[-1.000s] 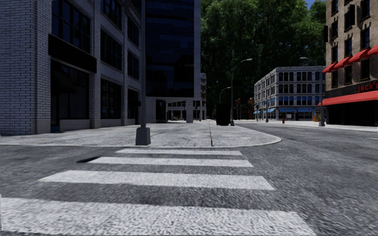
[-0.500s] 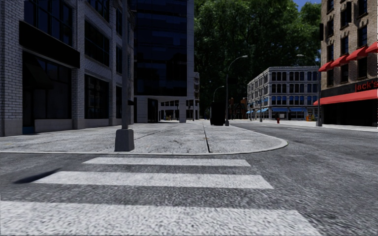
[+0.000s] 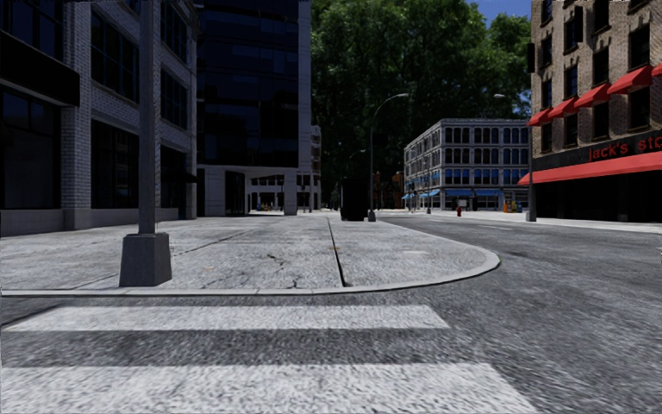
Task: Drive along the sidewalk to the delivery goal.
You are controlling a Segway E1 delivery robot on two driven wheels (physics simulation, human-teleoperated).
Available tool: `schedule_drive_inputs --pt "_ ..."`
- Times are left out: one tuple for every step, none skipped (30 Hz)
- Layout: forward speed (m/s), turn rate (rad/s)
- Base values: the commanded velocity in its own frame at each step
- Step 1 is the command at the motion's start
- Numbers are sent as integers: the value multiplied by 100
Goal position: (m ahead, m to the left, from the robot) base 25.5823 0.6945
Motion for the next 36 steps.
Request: schedule_drive_inputs --pt "200 -31" --pt "200 -12" --pt "200 0" --pt "200 0" --pt "200 0" --pt "200 0" --pt "200 0" --pt "200 0" --pt "200 0" --pt "200 0" --pt "200 0" --pt "200 0" --pt "200 0" --pt "200 0" --pt "200 0" --pt "200 0" --pt "200 0" --pt "200 0" --pt "200 0" --pt "200 0" --pt "200 0" --pt "200 0" --pt "200 0" --pt "200 0" --pt "200 0" --pt "200 0" --pt "200 0" --pt "200 0" --pt "200 0" --pt "200 0" --pt "200 0" --pt "198 0" --pt "189 0" --pt "189 0" --pt "179 0" --pt "169 0"
